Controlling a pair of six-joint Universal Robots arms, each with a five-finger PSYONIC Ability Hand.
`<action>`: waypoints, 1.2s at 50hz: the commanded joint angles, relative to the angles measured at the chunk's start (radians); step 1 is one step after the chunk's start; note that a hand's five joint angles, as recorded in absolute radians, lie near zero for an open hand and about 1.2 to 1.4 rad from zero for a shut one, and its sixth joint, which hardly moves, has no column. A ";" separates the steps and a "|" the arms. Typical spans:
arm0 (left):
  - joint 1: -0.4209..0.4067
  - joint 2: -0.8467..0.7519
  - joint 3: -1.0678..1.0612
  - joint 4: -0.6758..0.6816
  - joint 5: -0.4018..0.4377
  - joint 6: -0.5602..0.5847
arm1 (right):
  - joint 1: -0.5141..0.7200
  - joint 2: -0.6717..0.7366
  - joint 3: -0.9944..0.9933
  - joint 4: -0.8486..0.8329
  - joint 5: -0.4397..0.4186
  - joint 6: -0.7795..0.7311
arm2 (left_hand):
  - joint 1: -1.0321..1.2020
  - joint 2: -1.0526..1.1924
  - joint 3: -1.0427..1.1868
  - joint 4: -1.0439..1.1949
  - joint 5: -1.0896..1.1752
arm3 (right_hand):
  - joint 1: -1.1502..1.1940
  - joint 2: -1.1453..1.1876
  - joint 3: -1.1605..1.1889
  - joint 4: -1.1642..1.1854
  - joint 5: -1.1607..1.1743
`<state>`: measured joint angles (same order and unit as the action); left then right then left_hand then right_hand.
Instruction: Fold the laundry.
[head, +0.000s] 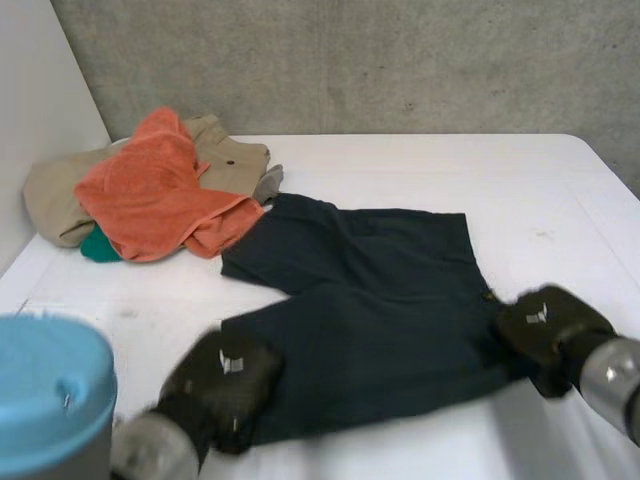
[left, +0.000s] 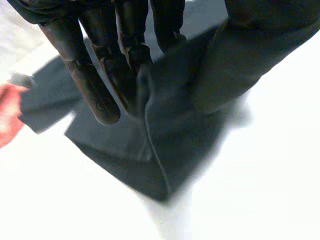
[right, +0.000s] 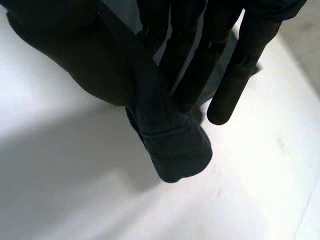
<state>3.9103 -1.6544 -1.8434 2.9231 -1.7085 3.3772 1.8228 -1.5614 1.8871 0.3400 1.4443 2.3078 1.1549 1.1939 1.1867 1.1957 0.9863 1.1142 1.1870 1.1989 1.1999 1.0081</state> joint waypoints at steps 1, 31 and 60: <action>-0.114 0.004 0.009 -0.187 0.004 0.073 | -0.074 -0.031 0.024 0.098 -0.012 -0.170 | 0.241 0.202 0.210 0.201 0.235 | 0.282 0.209 0.197 0.196 0.214; 0.227 -0.927 1.039 0.545 0.035 0.484 | 0.072 0.707 -0.604 -0.613 0.094 0.022 | 0.241 0.202 0.210 0.201 0.235 | 0.282 0.209 0.197 0.196 0.214; 0.192 -0.555 0.527 0.599 0.012 0.283 | -0.080 0.465 -0.292 -0.275 -0.090 0.424 | -0.980 -1.019 -1.011 -1.020 -0.985 | -0.771 -0.844 -0.856 -0.857 -0.840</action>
<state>4.1096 -2.2488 -1.2274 3.5226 -1.6997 3.6938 1.7832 -1.1020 1.5241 0.0906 1.4109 2.7344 0.2071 0.2122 0.2240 0.2129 0.0477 0.2280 0.2322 0.2340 0.2320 0.0646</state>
